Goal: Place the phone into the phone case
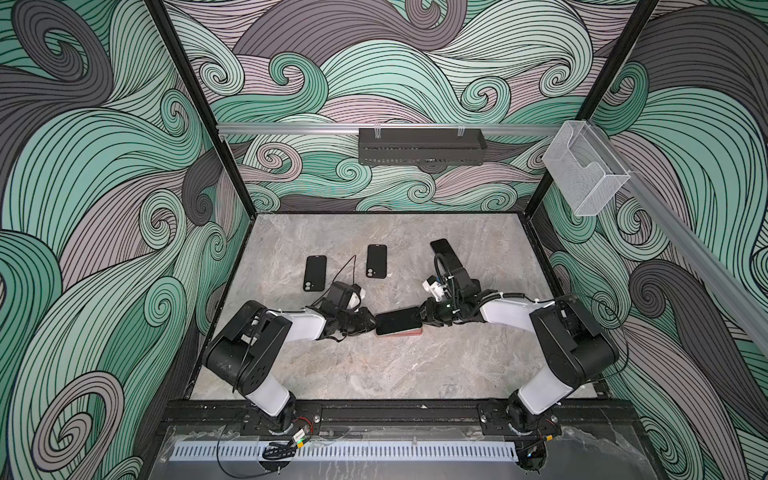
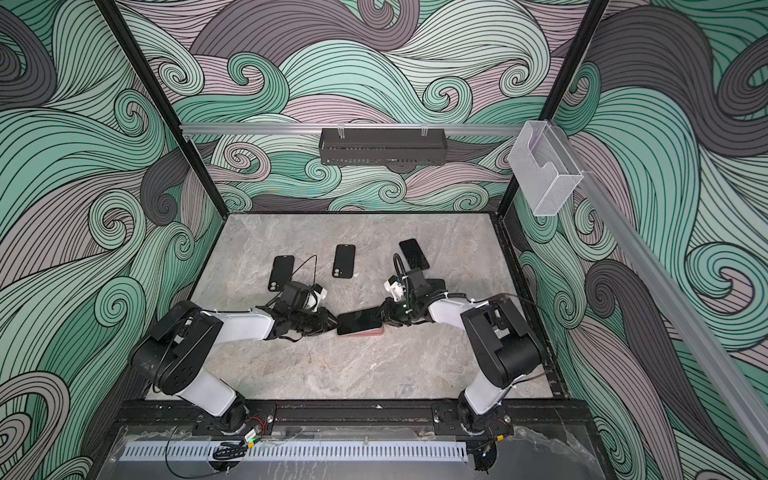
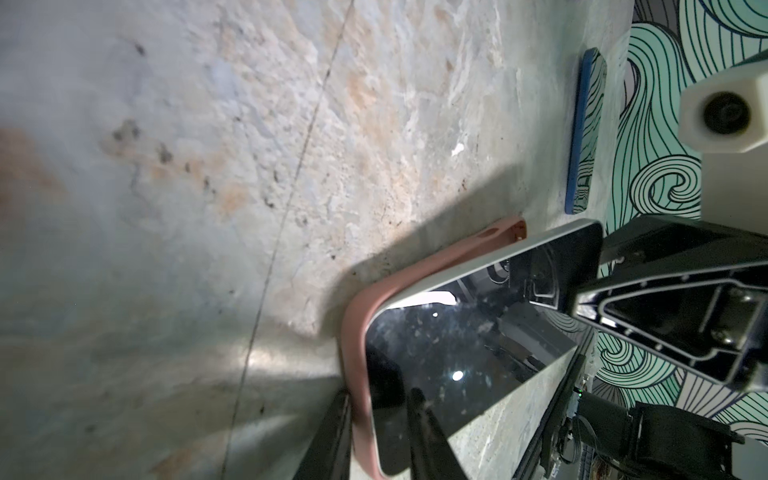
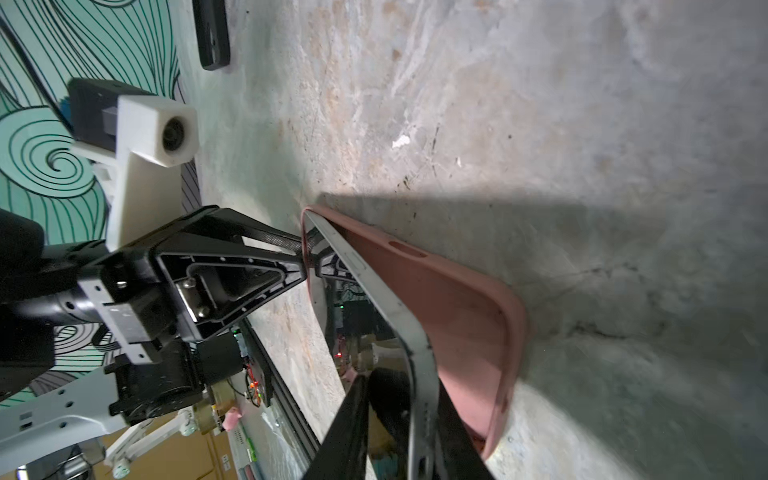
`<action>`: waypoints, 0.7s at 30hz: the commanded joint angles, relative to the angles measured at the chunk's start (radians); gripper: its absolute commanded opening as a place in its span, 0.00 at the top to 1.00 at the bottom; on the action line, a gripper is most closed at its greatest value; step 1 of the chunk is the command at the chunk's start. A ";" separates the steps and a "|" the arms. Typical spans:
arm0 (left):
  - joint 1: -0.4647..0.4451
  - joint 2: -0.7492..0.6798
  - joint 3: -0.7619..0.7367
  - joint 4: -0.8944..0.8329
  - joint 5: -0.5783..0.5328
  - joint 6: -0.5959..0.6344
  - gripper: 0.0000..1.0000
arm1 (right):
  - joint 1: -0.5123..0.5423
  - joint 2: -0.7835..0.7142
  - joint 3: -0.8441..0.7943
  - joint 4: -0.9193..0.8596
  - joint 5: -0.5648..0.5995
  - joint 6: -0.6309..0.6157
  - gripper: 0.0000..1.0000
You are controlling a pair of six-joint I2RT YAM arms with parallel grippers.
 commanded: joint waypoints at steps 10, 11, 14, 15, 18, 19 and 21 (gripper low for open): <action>-0.013 0.016 -0.003 0.007 0.016 0.008 0.76 | 0.032 -0.018 0.084 -0.195 0.163 -0.095 0.58; -0.014 0.016 -0.003 0.008 0.015 0.008 0.76 | 0.034 -0.020 0.088 -0.207 0.170 -0.098 0.58; -0.013 0.012 -0.006 0.003 0.016 0.009 0.76 | 0.039 -0.027 0.101 -0.242 0.196 -0.111 0.56; -0.015 0.009 -0.005 0.002 0.015 0.009 0.75 | 0.041 -0.031 0.106 -0.254 0.203 -0.115 0.56; -0.014 0.002 -0.003 -0.007 0.019 0.011 0.71 | 0.046 -0.035 0.118 -0.291 0.241 -0.129 0.56; -0.015 -0.002 -0.003 -0.012 0.019 0.013 0.70 | 0.049 -0.036 0.122 -0.319 0.258 -0.135 0.56; -0.014 -0.010 0.000 -0.028 0.017 0.015 0.69 | 0.056 -0.038 0.133 -0.357 0.292 -0.148 0.56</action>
